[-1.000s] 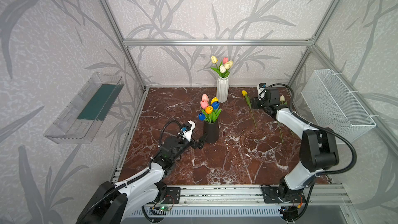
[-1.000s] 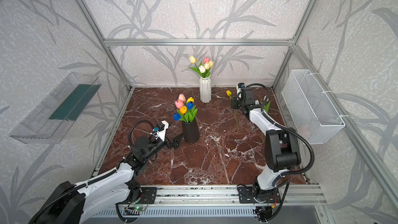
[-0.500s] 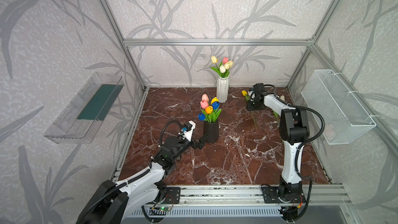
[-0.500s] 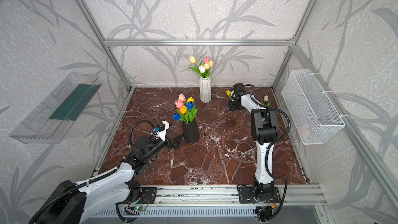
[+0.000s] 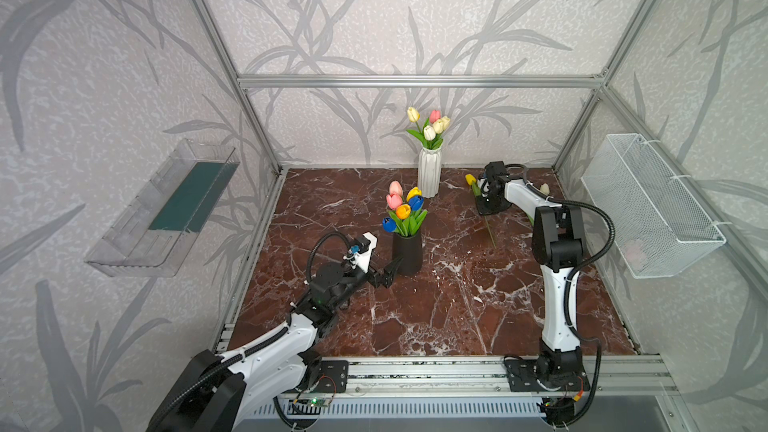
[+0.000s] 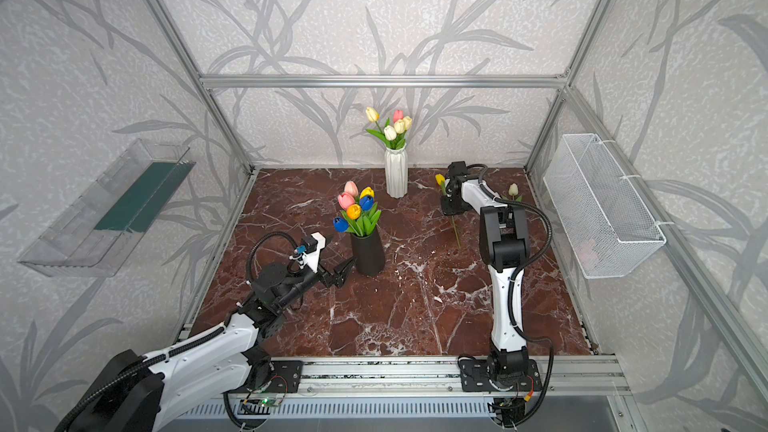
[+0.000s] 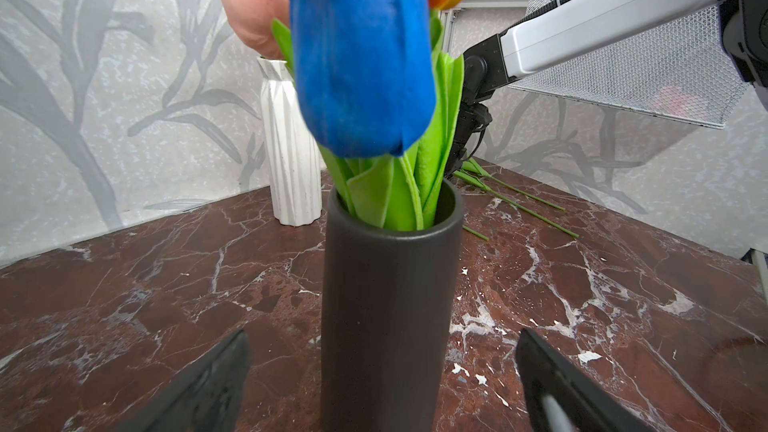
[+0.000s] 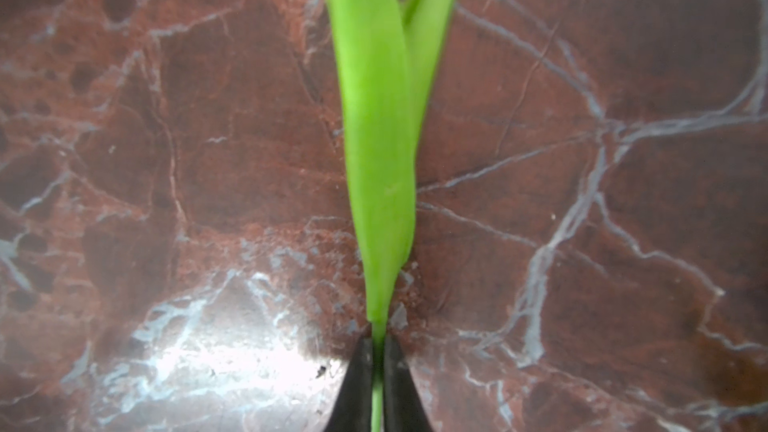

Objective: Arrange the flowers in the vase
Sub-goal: 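Move the right gripper to the yellow tulip and grasp its stem, then lift the yellow tulip upright with the right gripper toward the black vase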

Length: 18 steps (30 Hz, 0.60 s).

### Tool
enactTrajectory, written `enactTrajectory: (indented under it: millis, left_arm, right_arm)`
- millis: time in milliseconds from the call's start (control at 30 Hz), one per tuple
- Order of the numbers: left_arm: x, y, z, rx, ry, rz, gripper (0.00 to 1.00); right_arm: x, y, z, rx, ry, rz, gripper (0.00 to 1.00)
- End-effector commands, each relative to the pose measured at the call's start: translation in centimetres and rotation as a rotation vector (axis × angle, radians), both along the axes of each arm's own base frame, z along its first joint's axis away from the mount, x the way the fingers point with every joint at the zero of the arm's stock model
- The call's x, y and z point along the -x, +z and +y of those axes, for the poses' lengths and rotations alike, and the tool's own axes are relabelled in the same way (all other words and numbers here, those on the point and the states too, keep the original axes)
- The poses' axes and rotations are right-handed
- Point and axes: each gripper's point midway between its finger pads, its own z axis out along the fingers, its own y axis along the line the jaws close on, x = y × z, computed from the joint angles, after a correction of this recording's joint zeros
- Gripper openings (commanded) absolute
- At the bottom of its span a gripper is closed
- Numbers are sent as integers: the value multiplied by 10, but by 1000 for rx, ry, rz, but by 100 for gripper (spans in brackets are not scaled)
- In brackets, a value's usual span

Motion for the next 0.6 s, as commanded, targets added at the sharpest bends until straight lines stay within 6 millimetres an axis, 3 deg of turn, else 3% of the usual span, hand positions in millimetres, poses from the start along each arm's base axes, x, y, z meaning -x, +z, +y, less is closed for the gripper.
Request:
enactTrajectory:
  millis: [0,133,233,333,367,433,533,567]
  left_arm:
    - [2,16,-2,29,-13,-47,100]
    - [2,17,-2,31,-11,-47,99]
    - [0,20,1,37,3,-54,100]
    - [-1,25,4,59,24,-65,100]
    - [-1,27,4,59,26,-71,99]
    - [-2,29,5,63,30,-71,99]
    - [-4,31,4,64,30,-73,98]
    - [-4,30,4,64,31,-73,98]
  right_arm:
    - [6,19,-1,-14,-3,-39,0]
    - [13,63,4,-75,-14,-169,0]
    - [26,112,13,-162,-7,-308,0]
    - [47,170,31,-307,49,-512,0]
    - [56,203,38,-365,82,-629,0]
    - [84,247,52,-460,158,-814,0]
    - [144,318,81,-652,335,-1117,0]
    - [160,334,88,-708,377,-1184,0]
